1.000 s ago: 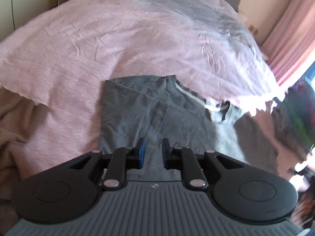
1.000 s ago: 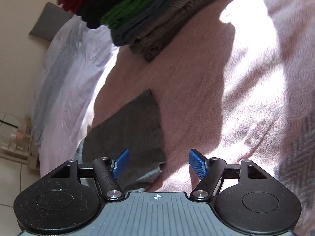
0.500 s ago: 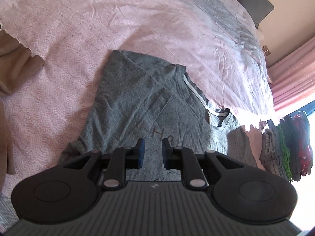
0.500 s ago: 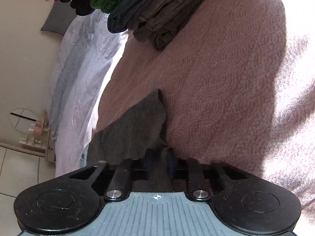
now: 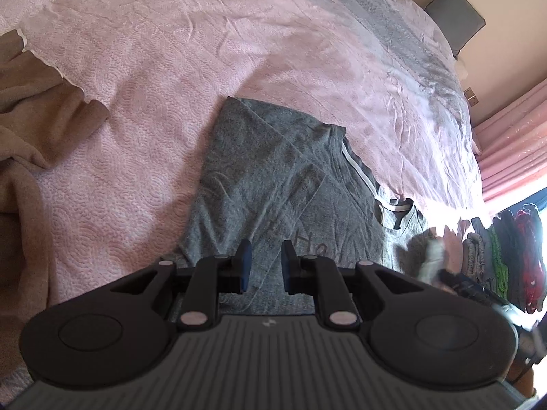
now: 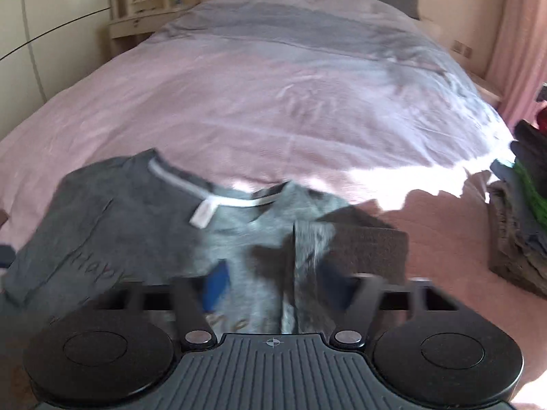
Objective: Fold clothes
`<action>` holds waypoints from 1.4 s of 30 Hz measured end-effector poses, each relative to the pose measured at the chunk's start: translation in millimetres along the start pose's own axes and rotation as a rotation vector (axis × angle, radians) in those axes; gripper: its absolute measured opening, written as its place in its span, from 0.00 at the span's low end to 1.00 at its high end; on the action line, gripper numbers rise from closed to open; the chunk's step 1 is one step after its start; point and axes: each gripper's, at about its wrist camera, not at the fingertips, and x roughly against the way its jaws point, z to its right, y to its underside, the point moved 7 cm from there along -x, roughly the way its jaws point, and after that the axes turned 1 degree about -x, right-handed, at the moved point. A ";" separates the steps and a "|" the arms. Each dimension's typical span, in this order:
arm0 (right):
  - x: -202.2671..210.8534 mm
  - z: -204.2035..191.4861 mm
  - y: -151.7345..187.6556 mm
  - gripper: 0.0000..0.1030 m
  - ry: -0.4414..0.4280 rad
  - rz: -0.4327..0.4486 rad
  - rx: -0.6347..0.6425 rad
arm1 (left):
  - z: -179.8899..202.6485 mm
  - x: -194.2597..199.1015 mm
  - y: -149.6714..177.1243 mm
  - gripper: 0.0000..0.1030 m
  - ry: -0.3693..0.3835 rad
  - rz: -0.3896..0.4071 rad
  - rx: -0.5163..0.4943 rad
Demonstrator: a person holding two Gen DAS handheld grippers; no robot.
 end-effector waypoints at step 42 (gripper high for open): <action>280.6 44.0 320.6 0.38 0.145 -0.458 -0.256 | -110.8 197.8 290.2 0.12 -0.300 -0.324 -0.350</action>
